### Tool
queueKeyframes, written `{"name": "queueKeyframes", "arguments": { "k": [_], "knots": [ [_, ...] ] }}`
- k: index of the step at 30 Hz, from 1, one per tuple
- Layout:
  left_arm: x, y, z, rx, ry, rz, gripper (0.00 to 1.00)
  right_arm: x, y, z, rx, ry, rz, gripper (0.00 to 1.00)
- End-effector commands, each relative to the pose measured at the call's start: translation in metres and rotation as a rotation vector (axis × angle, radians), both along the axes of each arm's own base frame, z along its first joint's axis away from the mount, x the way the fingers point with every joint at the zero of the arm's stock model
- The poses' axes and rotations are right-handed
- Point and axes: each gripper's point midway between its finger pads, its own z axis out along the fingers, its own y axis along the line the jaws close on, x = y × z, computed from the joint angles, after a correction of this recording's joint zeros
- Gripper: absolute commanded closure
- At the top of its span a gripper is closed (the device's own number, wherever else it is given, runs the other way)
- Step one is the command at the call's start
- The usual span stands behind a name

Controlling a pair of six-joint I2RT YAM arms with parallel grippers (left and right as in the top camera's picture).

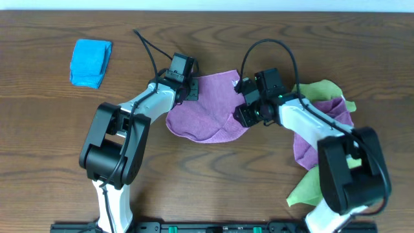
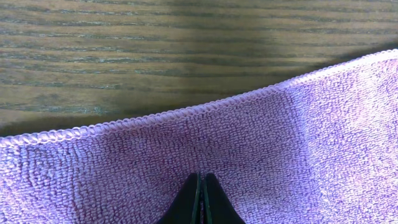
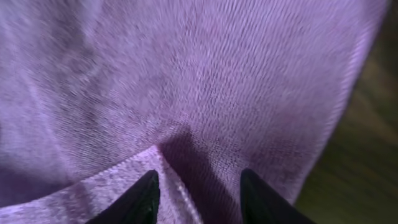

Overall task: Fold the cloth
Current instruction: 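Pull the purple cloth corners with both grippers to spread it flat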

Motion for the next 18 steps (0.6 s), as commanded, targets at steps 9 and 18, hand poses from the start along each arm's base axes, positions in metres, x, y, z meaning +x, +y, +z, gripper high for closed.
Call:
{"name": "queueKeyframes", "arguments": {
  "k": [9,18],
  "knots": [
    [-0.027,0.013,-0.041,0.055,0.132,-0.008,0.94,-0.029,0.016,-0.004,0.031,0.12,0.033,0.99],
    [-0.031,0.017,-0.043,0.07,0.149,0.013,0.94,-0.065,0.035,0.058,0.135,0.156,0.056,0.98]
  ]
}}
